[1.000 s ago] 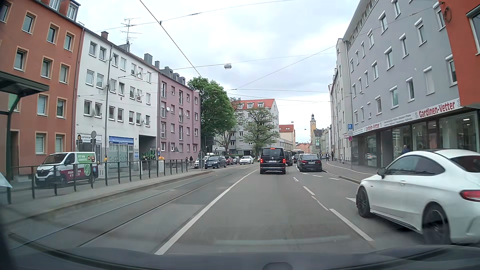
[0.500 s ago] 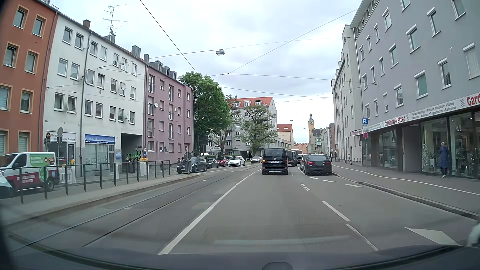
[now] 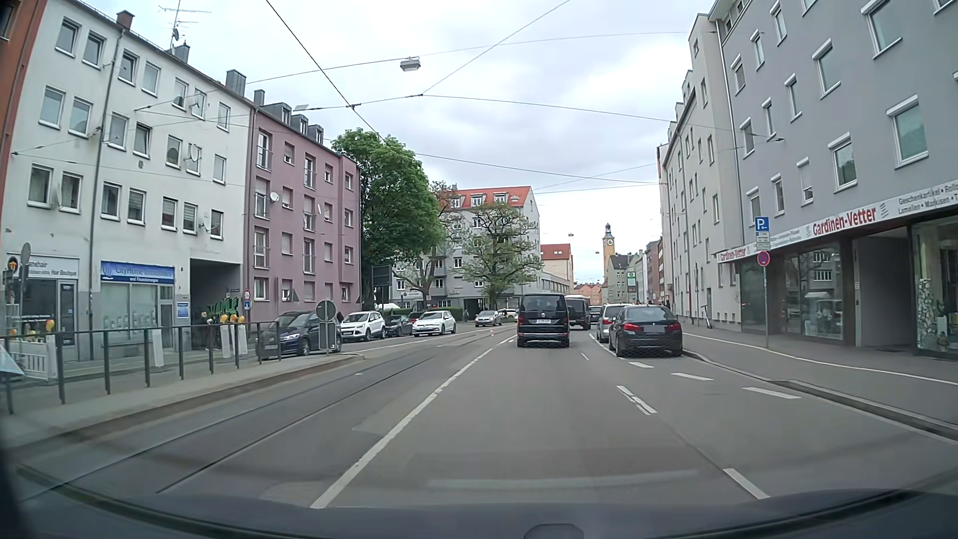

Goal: Follow the waypoints while adhering to traffic rules and regulations

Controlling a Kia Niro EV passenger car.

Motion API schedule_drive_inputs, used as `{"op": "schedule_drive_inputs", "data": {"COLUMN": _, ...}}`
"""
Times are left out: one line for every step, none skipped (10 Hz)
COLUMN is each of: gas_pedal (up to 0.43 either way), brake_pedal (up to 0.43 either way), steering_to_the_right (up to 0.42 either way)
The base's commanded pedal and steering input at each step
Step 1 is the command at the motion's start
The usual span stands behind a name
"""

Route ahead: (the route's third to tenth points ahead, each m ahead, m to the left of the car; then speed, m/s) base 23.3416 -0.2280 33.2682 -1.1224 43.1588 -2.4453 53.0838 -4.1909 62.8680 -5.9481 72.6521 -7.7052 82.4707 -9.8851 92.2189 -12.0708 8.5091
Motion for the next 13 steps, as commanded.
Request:
{"op": "schedule_drive_inputs", "data": {"gas_pedal": 0.11, "brake_pedal": 0.0, "steering_to_the_right": 0.02}}
{"op": "schedule_drive_inputs", "data": {"gas_pedal": 0.11, "brake_pedal": 0.0, "steering_to_the_right": 0.019}}
{"op": "schedule_drive_inputs", "data": {"gas_pedal": 0.11, "brake_pedal": 0.0, "steering_to_the_right": 0.018}}
{"op": "schedule_drive_inputs", "data": {"gas_pedal": 0.11, "brake_pedal": 0.0, "steering_to_the_right": 0.018}}
{"op": "schedule_drive_inputs", "data": {"gas_pedal": 0.11, "brake_pedal": 0.0, "steering_to_the_right": 0.017}}
{"op": "schedule_drive_inputs", "data": {"gas_pedal": 0.098, "brake_pedal": 0.0, "steering_to_the_right": 0.016}}
{"op": "schedule_drive_inputs", "data": {"gas_pedal": 0.098, "brake_pedal": 0.0, "steering_to_the_right": 0.016}}
{"op": "schedule_drive_inputs", "data": {"gas_pedal": 0.098, "brake_pedal": 0.0, "steering_to_the_right": 0.016}}
{"op": "schedule_drive_inputs", "data": {"gas_pedal": 0.087, "brake_pedal": 0.0, "steering_to_the_right": 0.016}}
{"op": "schedule_drive_inputs", "data": {"gas_pedal": 0.087, "brake_pedal": 0.0, "steering_to_the_right": 0.016}}
{"op": "schedule_drive_inputs", "data": {"gas_pedal": 0.118, "brake_pedal": 0.0, "steering_to_the_right": 0.016}}
{"op": "schedule_drive_inputs", "data": {"gas_pedal": 0.197, "brake_pedal": 0.0, "steering_to_the_right": 0.016}}
{"op": "schedule_drive_inputs", "data": {"gas_pedal": 0.209, "brake_pedal": 0.0, "steering_to_the_right": 0.016}}
